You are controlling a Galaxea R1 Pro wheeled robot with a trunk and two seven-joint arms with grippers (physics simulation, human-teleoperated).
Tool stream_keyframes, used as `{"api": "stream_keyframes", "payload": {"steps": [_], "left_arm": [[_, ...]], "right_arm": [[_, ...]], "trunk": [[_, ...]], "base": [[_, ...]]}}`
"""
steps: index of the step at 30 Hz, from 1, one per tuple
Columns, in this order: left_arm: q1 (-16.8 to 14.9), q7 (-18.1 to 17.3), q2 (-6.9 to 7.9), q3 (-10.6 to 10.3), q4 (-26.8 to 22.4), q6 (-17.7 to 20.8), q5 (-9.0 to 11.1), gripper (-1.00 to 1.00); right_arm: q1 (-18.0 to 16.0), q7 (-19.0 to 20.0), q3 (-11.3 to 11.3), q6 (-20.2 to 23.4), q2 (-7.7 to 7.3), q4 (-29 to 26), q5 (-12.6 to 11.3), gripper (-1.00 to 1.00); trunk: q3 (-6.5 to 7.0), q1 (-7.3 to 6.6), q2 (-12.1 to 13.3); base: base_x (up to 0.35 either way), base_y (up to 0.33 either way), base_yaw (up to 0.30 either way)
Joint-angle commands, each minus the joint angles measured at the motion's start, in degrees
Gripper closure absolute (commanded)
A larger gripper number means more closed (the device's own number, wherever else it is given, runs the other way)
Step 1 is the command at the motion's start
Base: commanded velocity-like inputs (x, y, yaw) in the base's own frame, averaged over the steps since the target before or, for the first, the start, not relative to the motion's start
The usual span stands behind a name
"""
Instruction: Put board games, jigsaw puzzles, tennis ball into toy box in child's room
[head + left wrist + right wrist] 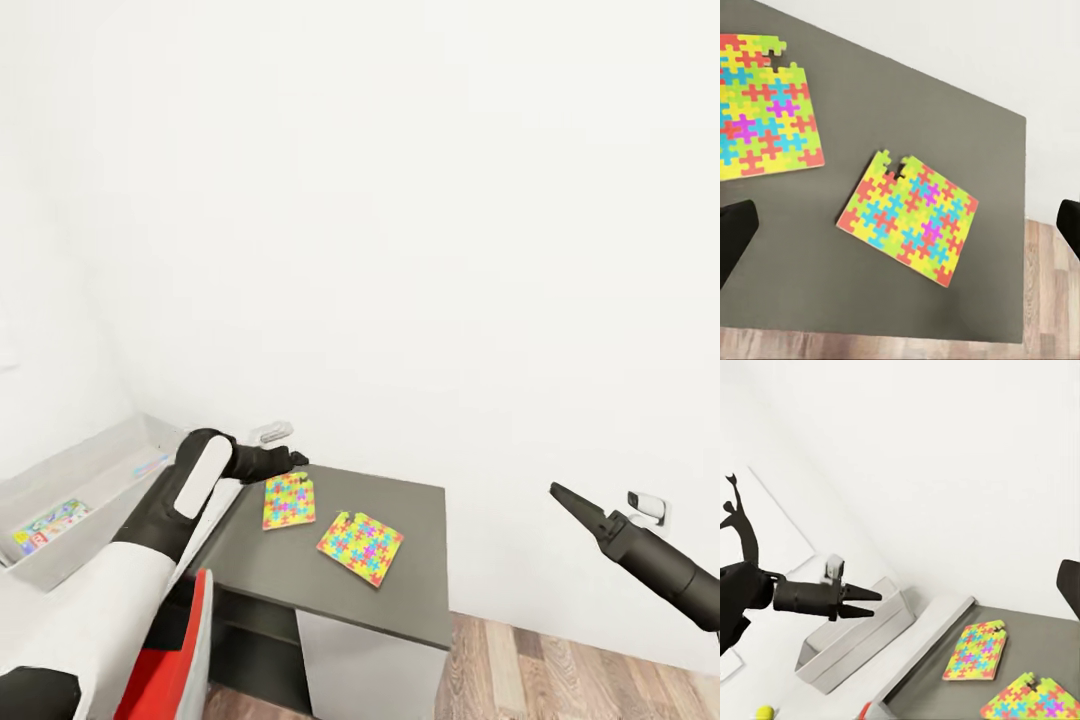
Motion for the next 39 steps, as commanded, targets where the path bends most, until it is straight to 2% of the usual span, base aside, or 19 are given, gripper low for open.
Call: {"api": "stream_keyframes", "payload": {"steps": [1, 2, 3, 4, 6, 10, 15, 31, 39], "left_arm": [[-0.1, 0.8, -0.61, -0.1, 0.4, 0.1, -2.1, -1.0], [-0.2, 0.9, -0.9, -0.1, 0.6, 0.1, -3.4, -1.0], [-0.2, 1.0, -1.34, -0.1, 1.1, 0.0, -6.0, -1.0], [-0.2, 1.0, -1.5, -0.1, 1.4, 0.0, -7.2, -1.0], [-0.3, 1.1, -2.08, -0.1, 3.2, -0.1, -11.5, -1.0], [-0.3, 1.2, -3.29, -0.2, 5.7, -0.3, -14.5, -1.0], [-0.3, 1.2, -3.59, -0.2, 6.7, -0.4, -15.3, -1.0], [-0.3, 1.2, -3.71, -0.2, 7.2, -0.4, -15.5, -1.0], [-0.3, 1.2, -3.73, -0.2, 7.2, -0.4, -15.5, -1.0]], "right_arm": [[-0.1, 0.0, -0.3, 0.4, 0.0, 0.0, -0.2, -1.0], [-0.1, 0.0, -0.4, 0.4, 0.0, 0.0, -0.2, -1.0], [-0.1, 0.0, -0.9, 0.4, 0.0, 0.1, -0.2, -1.0], [-0.1, -0.1, -1.1, 0.4, 0.0, 0.1, -0.2, -1.0], [-0.1, 0.0, -2.5, 0.4, 0.0, 0.1, -0.3, -1.0], [-0.1, -0.1, -4.9, 0.4, 0.05, 1.7, -0.3, -1.0], [-0.1, -0.6, -5.6, 0.4, 0.07, 3.4, -0.1, -1.0], [-0.1, -2.8, -5.6, 0.4, 0.19, 3.6, 0.1, -1.0], [-0.1, -13.9, -5.2, 1.1, 0.71, 3.4, -0.2, -1.0]], "trunk": [[-0.11, 0.04, -0.1], [-0.08, 0.04, -0.1], [-0.06, 0.04, -0.1], [-0.05, 0.04, -0.1], [-0.04, 0.04, -0.1], [-0.03, 0.04, -0.1], [-0.02, 0.04, -0.1], [-0.02, 0.04, -0.1], [-0.02, 0.04, -0.1]], "base": [[0.0, 0.0, -0.277], [0.0, 0.0, -0.271], [0.0, 0.0, -0.242], [0.0, 0.0, -0.212], [0.0, 0.0, -0.116], [0.0, 0.0, -0.042], [0.0, 0.0, -0.007], [0.0, 0.0, 0.0], [0.0, 0.0, -0.02]]}}
